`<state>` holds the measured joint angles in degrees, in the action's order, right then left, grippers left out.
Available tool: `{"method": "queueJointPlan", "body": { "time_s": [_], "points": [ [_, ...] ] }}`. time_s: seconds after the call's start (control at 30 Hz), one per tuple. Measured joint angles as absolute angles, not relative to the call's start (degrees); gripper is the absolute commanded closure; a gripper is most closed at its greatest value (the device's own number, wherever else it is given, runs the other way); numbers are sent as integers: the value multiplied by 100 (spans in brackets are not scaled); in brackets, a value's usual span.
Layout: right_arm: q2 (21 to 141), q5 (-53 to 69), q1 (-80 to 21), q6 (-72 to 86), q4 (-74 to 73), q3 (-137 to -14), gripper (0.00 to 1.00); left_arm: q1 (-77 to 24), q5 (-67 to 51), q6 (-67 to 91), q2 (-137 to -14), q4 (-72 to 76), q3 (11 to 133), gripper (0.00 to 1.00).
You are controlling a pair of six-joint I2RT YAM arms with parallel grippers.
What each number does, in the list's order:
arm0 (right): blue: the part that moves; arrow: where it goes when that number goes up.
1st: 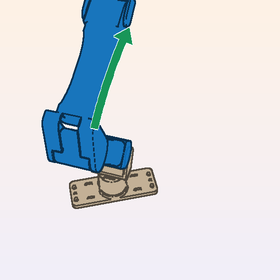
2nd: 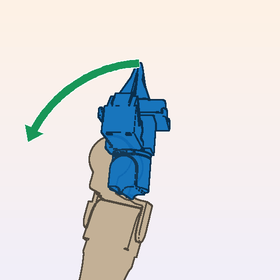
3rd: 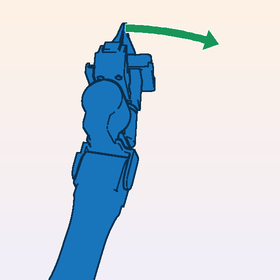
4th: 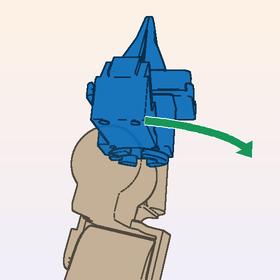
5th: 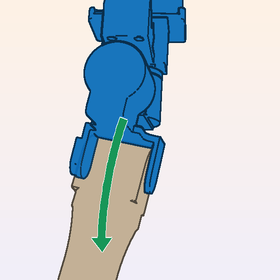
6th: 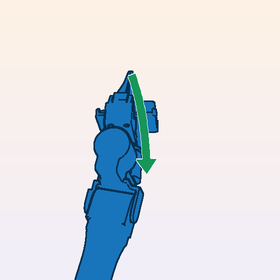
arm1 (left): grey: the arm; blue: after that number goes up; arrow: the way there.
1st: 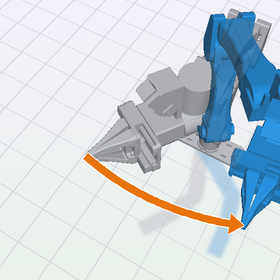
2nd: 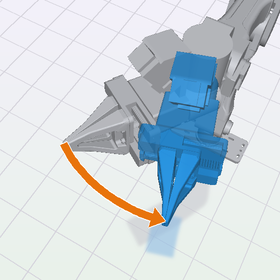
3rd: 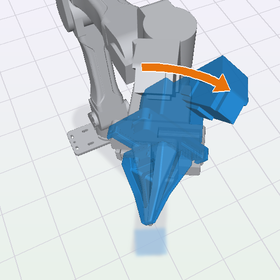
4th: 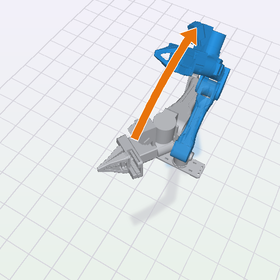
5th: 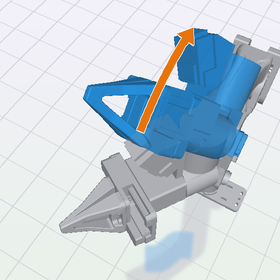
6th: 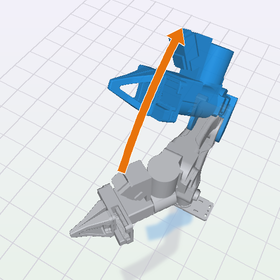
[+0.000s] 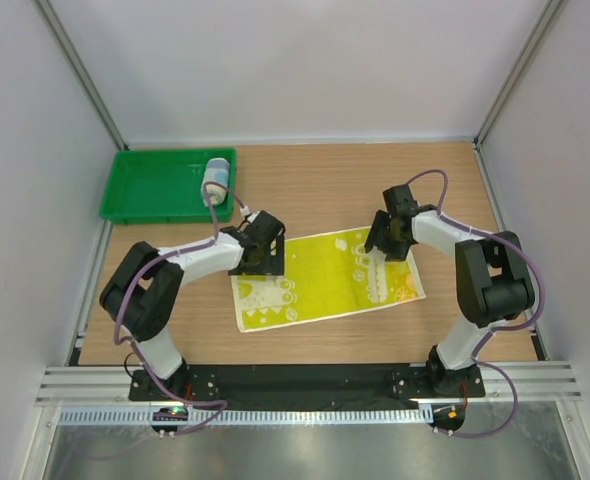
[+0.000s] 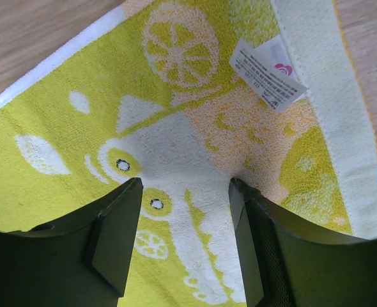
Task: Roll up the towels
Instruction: Flatten the towel
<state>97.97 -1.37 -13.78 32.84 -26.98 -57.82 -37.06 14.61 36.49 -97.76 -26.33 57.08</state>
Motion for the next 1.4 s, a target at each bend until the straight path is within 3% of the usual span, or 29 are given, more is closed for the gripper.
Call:
{"method": "queueJointPlan", "body": {
  "time_s": [0.43, 0.73, 0.87, 1.03, 1.2, 1.4],
  "points": [
    [10165, 51, -1177, 3288, -2788, -6274, 34, -2969, 1492, 2956, -10634, -2668, 6810, 3],
    [9942, 97, -1326, 3288, -3015, -6169, 32, -2875, 1544, 2786, -10488, -2821, 6956, 5],
    [9351, -207, -1614, 3251, -3385, -6182, 32, -2875, 1540, 2805, -9623, -2882, 6807, 4],
    [8040, -847, -2198, 3181, -3621, -6425, 26, -2882, 1568, 3033, -7658, -2464, 6119, 0],
    [6154, -1326, -2359, 3361, -3157, -5913, 8, -2884, 1483, 3428, -5612, -1653, 4635, 0],
    [5367, -1365, -2150, 3627, -3240, -5234, 8, -2886, 1122, 3994, -5299, -2097, 4386, 15]
  ]
}}
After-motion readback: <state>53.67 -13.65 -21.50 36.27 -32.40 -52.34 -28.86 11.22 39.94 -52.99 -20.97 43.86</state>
